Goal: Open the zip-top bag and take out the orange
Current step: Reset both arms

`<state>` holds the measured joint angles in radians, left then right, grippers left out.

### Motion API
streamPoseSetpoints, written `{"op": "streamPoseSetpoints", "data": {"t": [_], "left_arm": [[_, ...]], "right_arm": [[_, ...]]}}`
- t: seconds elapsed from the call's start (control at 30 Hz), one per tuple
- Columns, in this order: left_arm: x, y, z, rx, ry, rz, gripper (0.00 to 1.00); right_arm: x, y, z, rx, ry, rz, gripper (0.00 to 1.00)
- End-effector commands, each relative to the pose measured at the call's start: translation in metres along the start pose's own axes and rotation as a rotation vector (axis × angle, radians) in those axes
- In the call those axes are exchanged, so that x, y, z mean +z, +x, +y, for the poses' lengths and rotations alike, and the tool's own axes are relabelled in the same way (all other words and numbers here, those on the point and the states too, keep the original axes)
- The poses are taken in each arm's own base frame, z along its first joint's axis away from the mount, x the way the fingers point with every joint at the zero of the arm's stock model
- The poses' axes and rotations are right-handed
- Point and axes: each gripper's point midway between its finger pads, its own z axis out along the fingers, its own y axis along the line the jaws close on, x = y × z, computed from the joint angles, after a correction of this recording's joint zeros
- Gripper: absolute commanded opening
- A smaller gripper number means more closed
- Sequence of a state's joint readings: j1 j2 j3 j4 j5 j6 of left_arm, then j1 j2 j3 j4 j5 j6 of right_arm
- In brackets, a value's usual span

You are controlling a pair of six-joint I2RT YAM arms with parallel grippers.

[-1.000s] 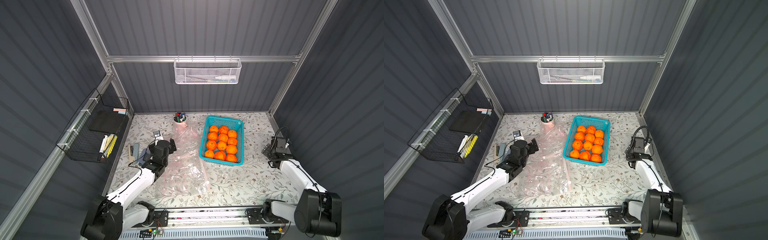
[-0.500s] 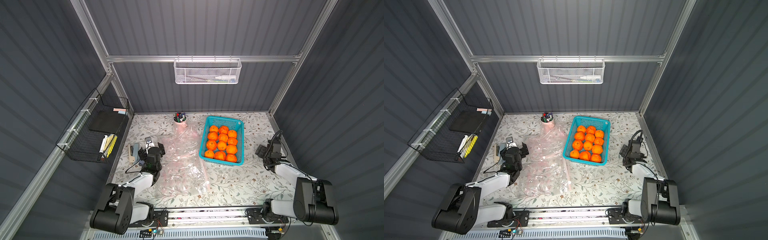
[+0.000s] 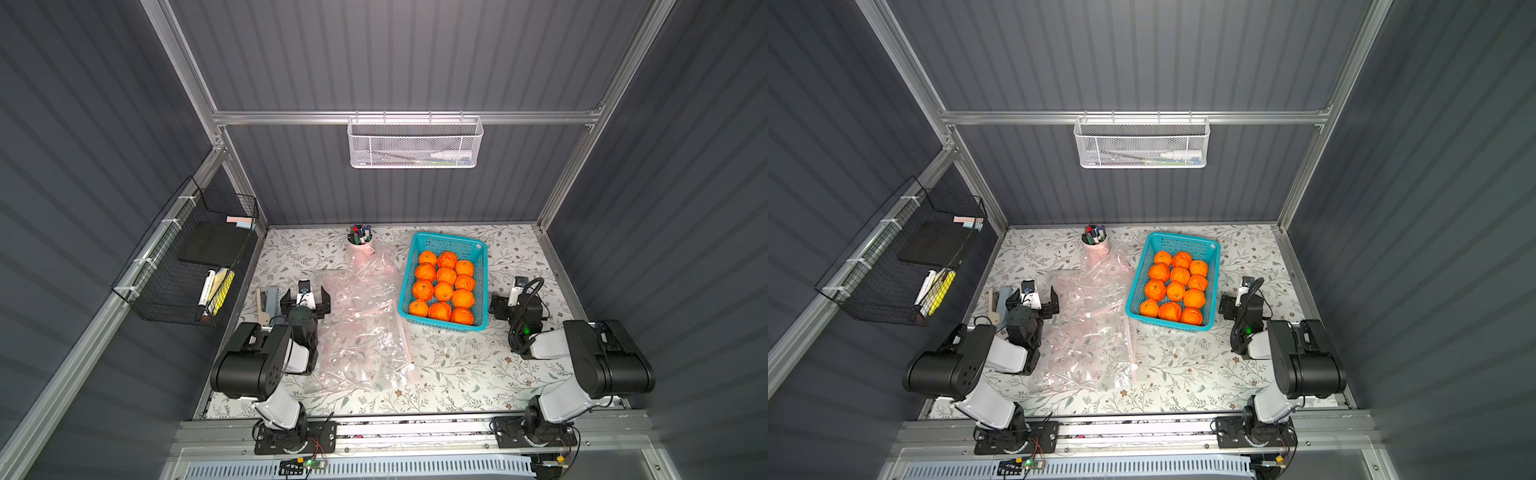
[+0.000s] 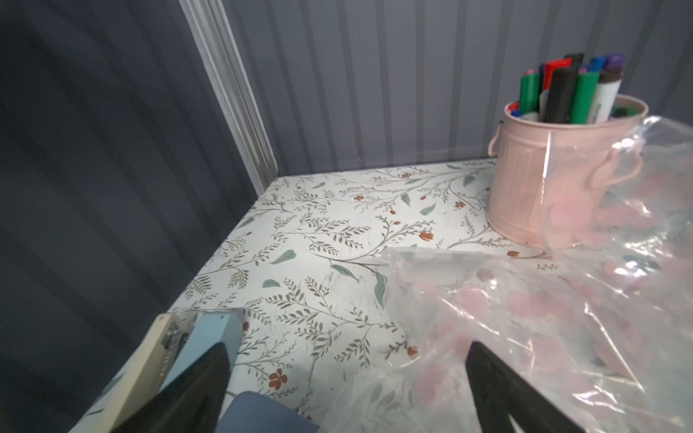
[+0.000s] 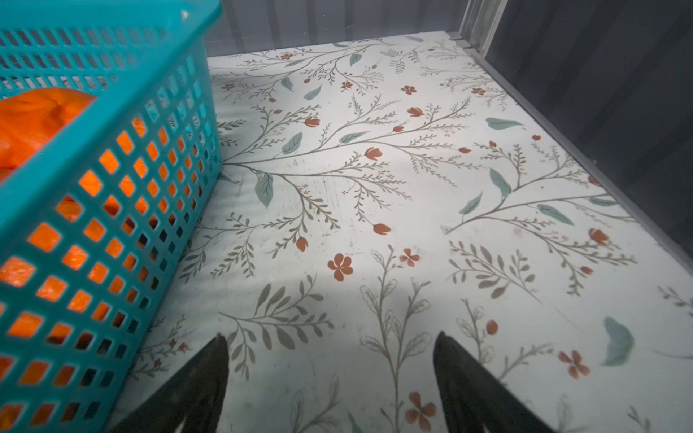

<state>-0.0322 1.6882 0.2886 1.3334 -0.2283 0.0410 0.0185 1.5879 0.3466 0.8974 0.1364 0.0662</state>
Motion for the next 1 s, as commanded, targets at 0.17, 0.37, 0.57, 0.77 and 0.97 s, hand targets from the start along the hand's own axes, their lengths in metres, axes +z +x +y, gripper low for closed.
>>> {"op": "streamPoseSetpoints", "data": {"t": [0.17,0.37,0.57,0.77,0.97], "left_arm": [[0.0135,-0.0127,-0.0041,-0.048,0.093,-0.038,0.99],[0.0145,-0.0127,-0.0042,-0.046,0.093,-0.032,0.99],[0.0144,-0.0127,-0.0042,-0.045,0.093,-0.031,0.99],[0.0144,-0.0126,-0.0041,-0.046,0.093,-0.031,0.99],[0.0144,-0.0128,-0.0041,-0.046,0.093,-0.032,0.99]], "right_arm": [[0.0003,-0.035,-0.0027,-0.02,0.025,-0.058,0.99],[-0.0008,-0.0337,-0.0033,-0.009,0.029,-0.041,0.99],[-0.0012,-0.0324,-0.0032,-0.008,0.028,-0.03,0.99],[0.0028,-0.0306,-0.0024,-0.01,0.028,-0.01,0.99],[-0.0009,-0.0328,-0.0028,-0.008,0.027,-0.027,0.99]]}}
